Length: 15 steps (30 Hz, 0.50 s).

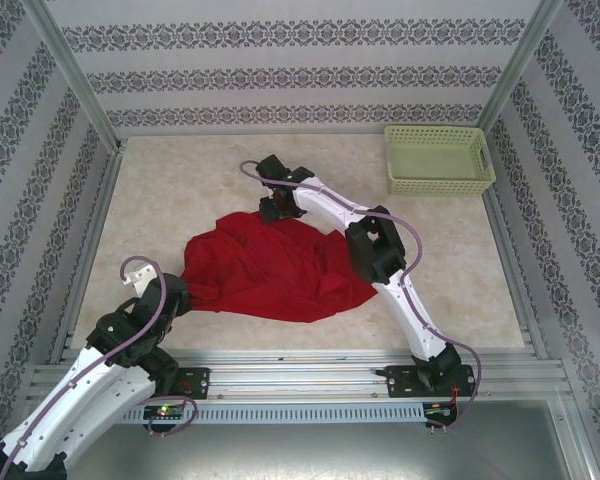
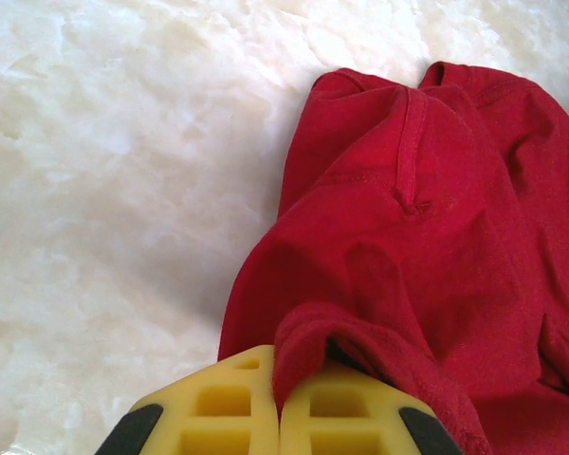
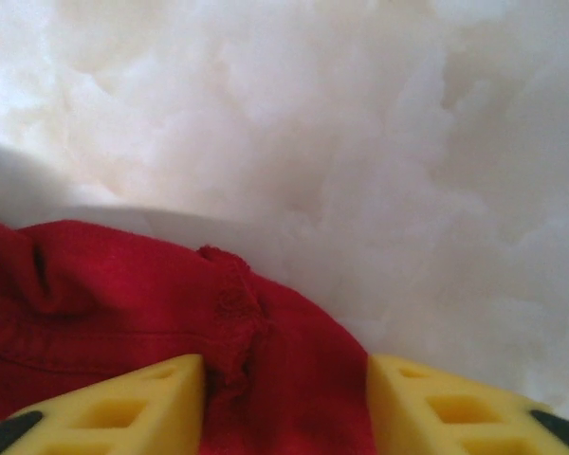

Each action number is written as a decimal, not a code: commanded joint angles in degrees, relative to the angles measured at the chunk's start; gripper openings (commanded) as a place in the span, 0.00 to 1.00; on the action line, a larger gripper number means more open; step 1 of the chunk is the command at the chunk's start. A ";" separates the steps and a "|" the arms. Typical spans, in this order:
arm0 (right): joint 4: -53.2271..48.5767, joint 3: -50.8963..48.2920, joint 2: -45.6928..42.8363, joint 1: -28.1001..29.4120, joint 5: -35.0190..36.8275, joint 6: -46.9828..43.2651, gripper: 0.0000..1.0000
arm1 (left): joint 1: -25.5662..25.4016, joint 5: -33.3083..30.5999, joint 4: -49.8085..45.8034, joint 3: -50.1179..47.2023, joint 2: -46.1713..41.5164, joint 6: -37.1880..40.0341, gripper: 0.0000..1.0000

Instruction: Fold the inside-out t-shirt

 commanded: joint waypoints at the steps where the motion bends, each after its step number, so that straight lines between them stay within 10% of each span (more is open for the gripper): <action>1: -3.51 4.17 1.83 -0.58 0.26 -0.45 0.33 | 0.92 -1.14 -2.54 -0.07 -0.81 -1.11 0.00; 6: -6.28 7.98 -2.31 -3.86 5.73 -2.75 0.01 | 1.16 -2.27 -4.89 2.49 -0.55 1.18 0.00; 15: -1.47 -10.01 -27.39 -7.38 20.56 -6.29 0.00 | 3.87 -7.37 -1.54 6.88 1.13 4.56 0.00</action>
